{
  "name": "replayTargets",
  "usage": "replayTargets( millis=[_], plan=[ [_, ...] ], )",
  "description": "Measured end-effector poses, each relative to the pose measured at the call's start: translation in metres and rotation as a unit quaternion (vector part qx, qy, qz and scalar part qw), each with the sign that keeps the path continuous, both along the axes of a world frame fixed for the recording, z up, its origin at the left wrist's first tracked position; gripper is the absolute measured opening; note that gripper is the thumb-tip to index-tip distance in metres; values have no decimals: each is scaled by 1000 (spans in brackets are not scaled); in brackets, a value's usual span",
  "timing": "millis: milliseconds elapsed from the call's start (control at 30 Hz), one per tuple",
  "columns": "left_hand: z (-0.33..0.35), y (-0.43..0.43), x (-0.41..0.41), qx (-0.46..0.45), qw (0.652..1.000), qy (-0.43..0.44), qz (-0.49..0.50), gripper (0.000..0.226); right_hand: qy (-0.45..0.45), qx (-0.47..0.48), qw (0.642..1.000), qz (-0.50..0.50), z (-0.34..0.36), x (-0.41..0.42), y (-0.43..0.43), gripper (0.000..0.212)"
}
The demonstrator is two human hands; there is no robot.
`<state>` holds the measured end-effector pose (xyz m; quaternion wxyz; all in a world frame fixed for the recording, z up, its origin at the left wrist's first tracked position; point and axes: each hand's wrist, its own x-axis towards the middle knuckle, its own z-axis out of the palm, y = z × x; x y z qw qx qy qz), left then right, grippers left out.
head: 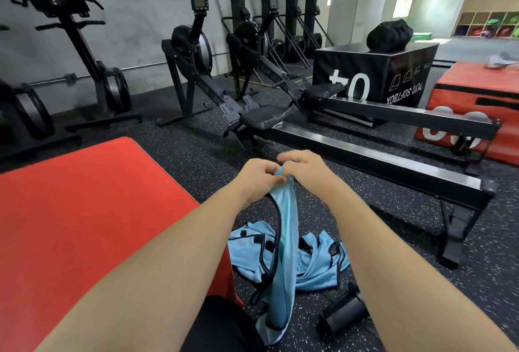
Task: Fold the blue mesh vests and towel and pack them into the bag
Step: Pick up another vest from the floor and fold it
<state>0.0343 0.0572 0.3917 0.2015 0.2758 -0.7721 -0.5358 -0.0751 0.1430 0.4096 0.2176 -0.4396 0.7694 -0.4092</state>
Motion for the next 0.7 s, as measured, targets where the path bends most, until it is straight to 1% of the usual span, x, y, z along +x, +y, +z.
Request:
replayTargets(
  millis=[67,100,133,167,233,267,333,433,500,600,667,700],
  plan=[
    [2,0,2,-10,1000,-3,8,4,65,45,996,30,7,0,3,19],
    [2,0,3,-7,1000,1,13,6,101,66,992,40,10,0,3,11],
    [1,0,4,-2,1000,7,20,13,139,79,986,46,10,-3,3,6],
    [1,-1,6,4,1000,13,27,19,171,90,980,50,12,-4,4,4],
    [-3,-2,10,11,999,13,36,26,191,92,976,55,14,-6,4,17],
    [-5,-3,11,19,999,11,34,27,184,84,977,60,14,-7,4,24],
    [-6,-1,13,24,1000,2,16,22,140,43,988,55,14,-5,3,27],
    [-12,3,20,30,999,-43,-11,10,53,-42,997,28,19,0,5,21],
    [-21,5,25,55,997,-48,-5,13,12,-73,997,12,24,2,6,19],
    [-29,6,26,38,998,-26,35,18,7,-90,996,-11,25,0,6,24],
    [-25,5,23,38,997,4,63,14,-3,-116,992,-53,21,-4,7,25],
    [-22,4,22,22,997,11,70,12,-5,-130,989,-69,20,-6,8,23]
  ],
)
